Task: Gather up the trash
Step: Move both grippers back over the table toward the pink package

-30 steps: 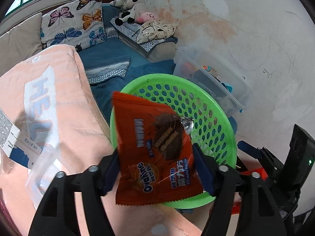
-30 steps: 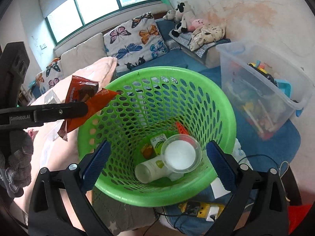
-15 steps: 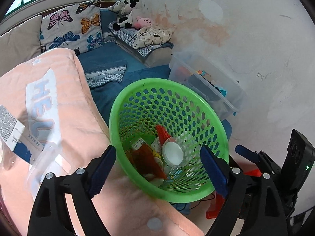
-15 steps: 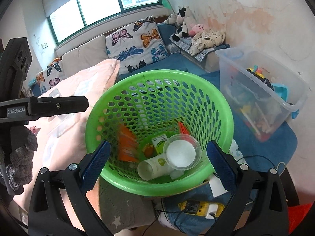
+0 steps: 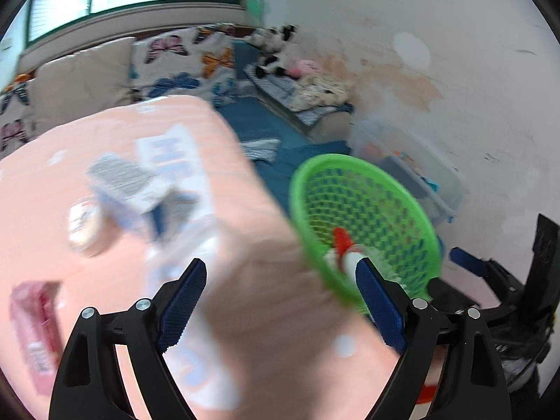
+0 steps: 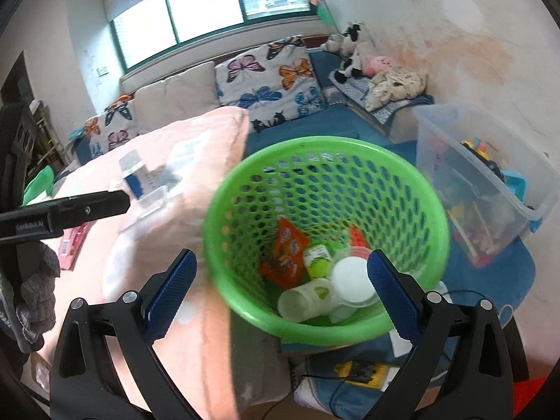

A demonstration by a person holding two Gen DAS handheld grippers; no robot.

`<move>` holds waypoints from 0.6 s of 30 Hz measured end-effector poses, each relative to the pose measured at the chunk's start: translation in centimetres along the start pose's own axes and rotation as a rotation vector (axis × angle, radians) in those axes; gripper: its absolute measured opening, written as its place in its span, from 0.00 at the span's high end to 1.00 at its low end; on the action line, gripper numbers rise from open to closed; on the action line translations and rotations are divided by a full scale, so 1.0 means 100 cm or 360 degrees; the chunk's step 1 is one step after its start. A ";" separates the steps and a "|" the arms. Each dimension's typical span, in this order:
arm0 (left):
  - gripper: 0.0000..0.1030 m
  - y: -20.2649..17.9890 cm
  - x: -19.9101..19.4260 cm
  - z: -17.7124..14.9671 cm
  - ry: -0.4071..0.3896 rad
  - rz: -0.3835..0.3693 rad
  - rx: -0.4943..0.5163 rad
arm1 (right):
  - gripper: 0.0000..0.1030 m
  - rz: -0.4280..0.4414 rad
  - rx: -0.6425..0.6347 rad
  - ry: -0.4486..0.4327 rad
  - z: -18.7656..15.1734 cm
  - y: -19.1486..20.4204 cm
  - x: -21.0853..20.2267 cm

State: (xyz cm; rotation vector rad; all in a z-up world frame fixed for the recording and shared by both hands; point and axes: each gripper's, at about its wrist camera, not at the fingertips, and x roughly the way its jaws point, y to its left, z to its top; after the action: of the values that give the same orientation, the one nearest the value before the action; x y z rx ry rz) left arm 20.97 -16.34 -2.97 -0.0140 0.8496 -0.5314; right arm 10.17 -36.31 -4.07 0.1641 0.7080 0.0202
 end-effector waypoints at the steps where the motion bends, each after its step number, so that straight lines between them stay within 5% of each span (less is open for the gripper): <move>1: 0.18 0.008 -0.005 -0.003 -0.0013 0.0043 -0.0020 | 0.06 0.0008 -0.0009 0.0001 0.001 0.003 0.001; 18: 0.13 0.146 -0.066 -0.043 -0.0121 0.0661 -0.0327 | 0.06 0.0213 -0.0205 0.0076 0.008 0.091 0.030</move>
State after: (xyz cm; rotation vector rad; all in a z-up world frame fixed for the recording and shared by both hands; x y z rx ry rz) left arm 20.77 0.14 -4.38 -0.0444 0.8019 -0.0529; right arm 13.33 -27.27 -3.96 0.0877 0.7399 0.1974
